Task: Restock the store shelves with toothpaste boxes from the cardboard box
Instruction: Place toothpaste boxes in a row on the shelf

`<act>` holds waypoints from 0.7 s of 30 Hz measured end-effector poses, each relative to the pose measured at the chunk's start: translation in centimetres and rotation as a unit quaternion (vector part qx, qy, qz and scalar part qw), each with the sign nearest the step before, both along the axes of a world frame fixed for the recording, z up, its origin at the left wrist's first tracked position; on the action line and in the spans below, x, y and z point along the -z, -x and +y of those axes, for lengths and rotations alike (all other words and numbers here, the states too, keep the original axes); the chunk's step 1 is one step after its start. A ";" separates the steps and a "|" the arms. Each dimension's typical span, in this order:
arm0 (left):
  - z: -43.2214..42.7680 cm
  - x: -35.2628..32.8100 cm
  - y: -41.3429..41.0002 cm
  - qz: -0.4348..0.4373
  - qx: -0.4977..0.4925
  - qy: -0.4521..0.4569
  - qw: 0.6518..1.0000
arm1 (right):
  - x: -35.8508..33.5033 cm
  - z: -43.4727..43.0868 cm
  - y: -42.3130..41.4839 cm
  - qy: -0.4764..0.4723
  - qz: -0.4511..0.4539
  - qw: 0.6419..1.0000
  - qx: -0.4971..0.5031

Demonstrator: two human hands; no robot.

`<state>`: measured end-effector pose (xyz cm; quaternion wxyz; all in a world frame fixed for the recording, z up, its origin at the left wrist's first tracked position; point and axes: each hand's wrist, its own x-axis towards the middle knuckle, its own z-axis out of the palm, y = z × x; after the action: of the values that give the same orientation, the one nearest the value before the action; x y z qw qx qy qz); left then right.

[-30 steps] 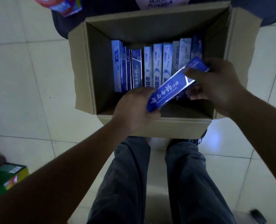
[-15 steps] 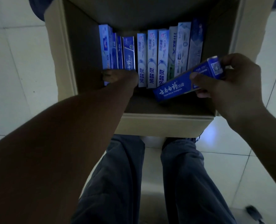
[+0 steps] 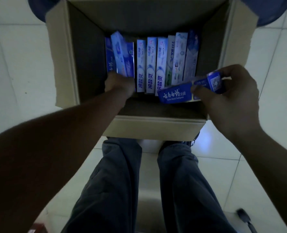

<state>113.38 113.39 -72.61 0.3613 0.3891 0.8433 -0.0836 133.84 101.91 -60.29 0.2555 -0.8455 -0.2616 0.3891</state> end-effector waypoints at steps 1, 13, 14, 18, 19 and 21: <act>0.2 -1.9 0.3 -0.028 -0.004 0.009 1.000 | -1.0 0.2 0.0 0.001 -0.008 1.000 -0.003; -1.7 -35.6 0.3 -0.269 0.031 -0.116 0.956 | -25.6 4.5 4.2 -0.148 -0.104 0.945 -0.271; -1.2 -38.6 0.1 -0.272 0.032 -0.138 0.952 | -28.2 5.0 4.5 -0.160 -0.102 0.945 -0.267; 0.2 -49.8 -0.4 -0.277 0.104 -0.250 0.922 | -39.0 6.6 5.4 -0.192 -0.079 0.935 -0.286; 0.4 -52.2 -0.6 -0.277 0.112 -0.269 0.916 | -41.5 6.8 5.6 -0.196 -0.072 0.932 -0.297; 0.7 -56.5 -1.1 -0.271 0.128 -0.305 0.904 | -45.9 7.0 5.9 -0.222 -0.054 0.924 -0.307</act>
<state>114.49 114.10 -16.07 0.4259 0.5924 0.6400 0.2410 127.94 108.94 -14.36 0.2902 -0.6650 -0.6015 0.3343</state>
